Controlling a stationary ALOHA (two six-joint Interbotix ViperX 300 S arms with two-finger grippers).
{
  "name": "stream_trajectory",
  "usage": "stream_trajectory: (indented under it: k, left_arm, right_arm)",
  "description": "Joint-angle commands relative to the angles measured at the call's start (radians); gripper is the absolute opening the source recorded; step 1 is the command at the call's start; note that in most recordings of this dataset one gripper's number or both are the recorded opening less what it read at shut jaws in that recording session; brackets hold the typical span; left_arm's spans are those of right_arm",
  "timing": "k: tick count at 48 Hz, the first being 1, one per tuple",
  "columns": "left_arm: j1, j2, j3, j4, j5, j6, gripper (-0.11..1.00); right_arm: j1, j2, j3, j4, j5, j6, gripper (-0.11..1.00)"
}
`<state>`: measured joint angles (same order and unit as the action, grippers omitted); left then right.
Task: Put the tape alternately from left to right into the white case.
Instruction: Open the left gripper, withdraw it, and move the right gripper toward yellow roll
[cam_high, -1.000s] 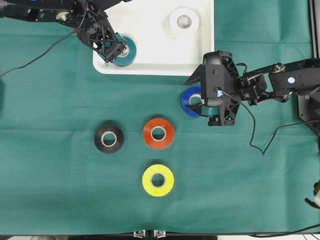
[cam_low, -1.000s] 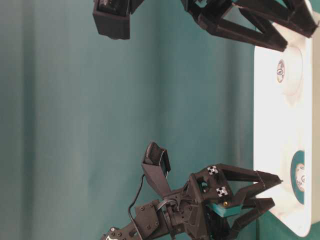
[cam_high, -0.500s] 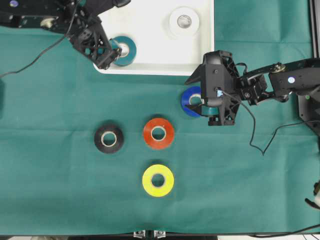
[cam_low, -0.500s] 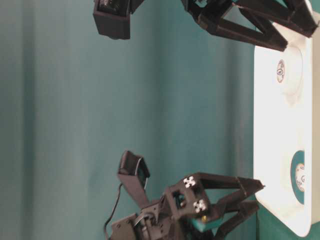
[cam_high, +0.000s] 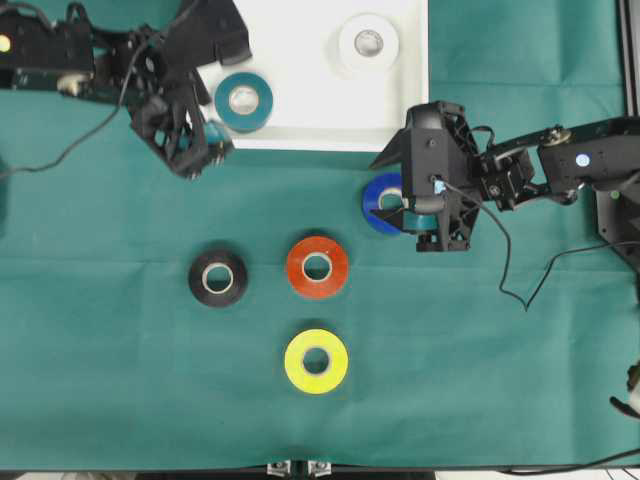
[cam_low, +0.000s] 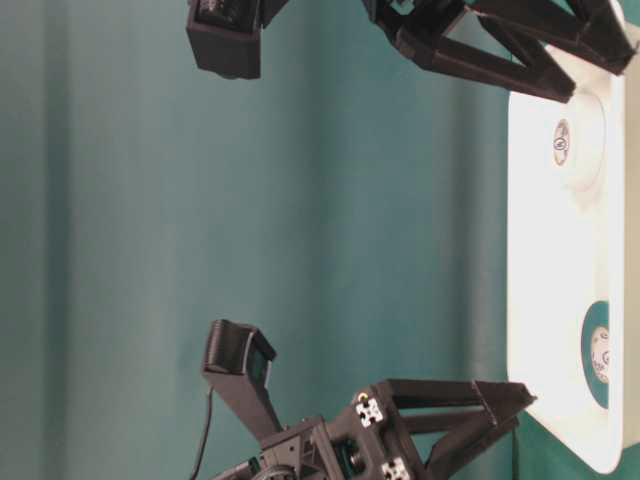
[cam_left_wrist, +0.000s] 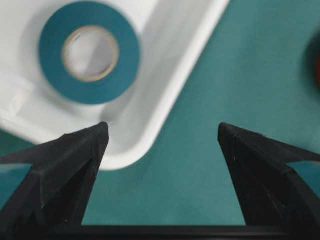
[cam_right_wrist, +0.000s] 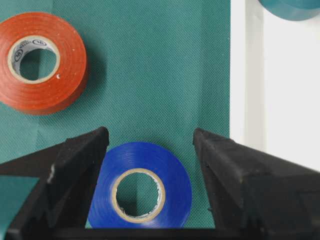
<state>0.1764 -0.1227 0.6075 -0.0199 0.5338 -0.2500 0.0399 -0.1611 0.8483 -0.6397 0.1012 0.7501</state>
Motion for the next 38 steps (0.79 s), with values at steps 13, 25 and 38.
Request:
stream_trajectory:
  k: [13,25,38]
  left_arm:
    - [-0.069,-0.081,0.075,-0.002,-0.169,0.138,0.73]
    - [-0.087,-0.176,0.198,-0.002,-0.325,0.143,0.73]
    - [-0.094,-0.23,0.295,-0.002,-0.532,0.144,0.73]
  right_arm:
    - [0.003,-0.028,-0.015,0.0,-0.025,-0.005,0.76]
    - [0.002,-0.097,0.044,0.0,-0.133,-0.006,0.76]
    - [0.003,-0.103,0.054,0.0,-0.19,-0.003,0.76]
